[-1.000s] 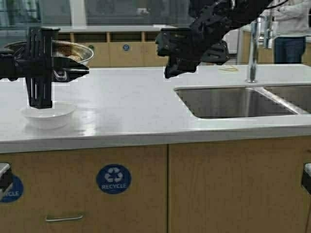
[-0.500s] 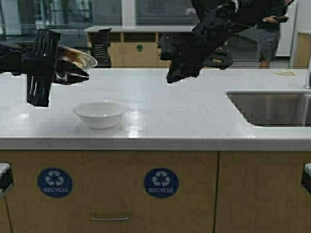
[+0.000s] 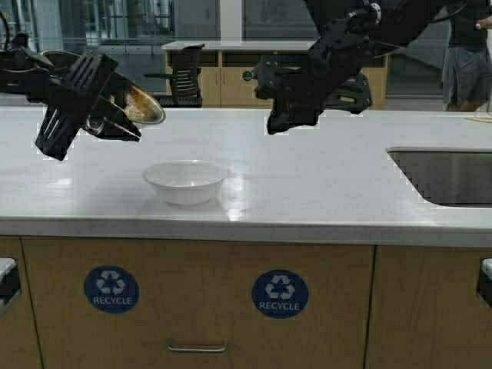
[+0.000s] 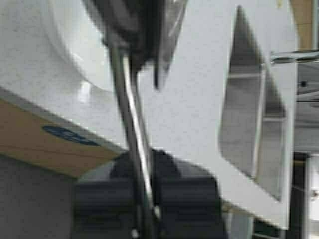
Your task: Add oil to the pan and cook the shrimp and serve it
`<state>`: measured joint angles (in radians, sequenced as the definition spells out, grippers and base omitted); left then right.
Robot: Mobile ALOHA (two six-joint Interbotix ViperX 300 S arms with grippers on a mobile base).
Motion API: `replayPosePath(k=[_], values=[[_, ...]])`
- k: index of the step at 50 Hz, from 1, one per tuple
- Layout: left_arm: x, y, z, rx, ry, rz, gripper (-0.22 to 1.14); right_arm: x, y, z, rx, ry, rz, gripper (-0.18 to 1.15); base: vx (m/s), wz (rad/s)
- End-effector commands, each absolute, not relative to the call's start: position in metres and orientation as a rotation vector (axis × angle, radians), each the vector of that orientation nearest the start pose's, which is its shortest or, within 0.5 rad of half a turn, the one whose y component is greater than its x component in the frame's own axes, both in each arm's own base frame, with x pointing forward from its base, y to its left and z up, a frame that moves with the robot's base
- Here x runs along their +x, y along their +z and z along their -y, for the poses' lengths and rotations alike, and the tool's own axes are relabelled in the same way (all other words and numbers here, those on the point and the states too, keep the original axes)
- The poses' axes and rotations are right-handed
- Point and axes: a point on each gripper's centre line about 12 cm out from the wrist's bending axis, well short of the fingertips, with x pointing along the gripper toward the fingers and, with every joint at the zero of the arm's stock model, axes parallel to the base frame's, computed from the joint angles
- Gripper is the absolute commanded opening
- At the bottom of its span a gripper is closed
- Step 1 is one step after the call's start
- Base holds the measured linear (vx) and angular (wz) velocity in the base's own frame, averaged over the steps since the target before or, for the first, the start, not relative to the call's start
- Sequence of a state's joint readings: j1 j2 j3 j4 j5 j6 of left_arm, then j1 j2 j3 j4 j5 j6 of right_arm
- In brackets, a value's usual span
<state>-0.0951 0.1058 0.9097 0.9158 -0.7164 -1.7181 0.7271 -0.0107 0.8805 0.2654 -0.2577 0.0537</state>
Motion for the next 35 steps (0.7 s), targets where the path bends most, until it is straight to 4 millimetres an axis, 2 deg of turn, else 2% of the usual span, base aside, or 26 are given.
replayPosePath(k=[1,13,24,35], values=[[0.347,0.141,0.103,-0.879,-0.376,-0.731,0.04,0.265,0.143,-0.225,0.078,0.541,-0.628,0.06,0.01,0.03],[0.36,0.148,0.111,-0.765,-0.342,-0.728,0.04,0.266,0.145,-0.225,0.085,0.539,-0.617,0.06,0.0,0.01],[0.363,0.147,0.115,-0.63,-0.318,-0.747,0.04,0.266,0.144,-0.225,0.088,0.536,-0.615,0.06,0.0,0.0],[0.367,0.147,0.113,-0.57,-0.298,-0.745,0.04,0.267,0.143,-0.224,0.095,0.528,-0.611,0.06,0.0,0.0]])
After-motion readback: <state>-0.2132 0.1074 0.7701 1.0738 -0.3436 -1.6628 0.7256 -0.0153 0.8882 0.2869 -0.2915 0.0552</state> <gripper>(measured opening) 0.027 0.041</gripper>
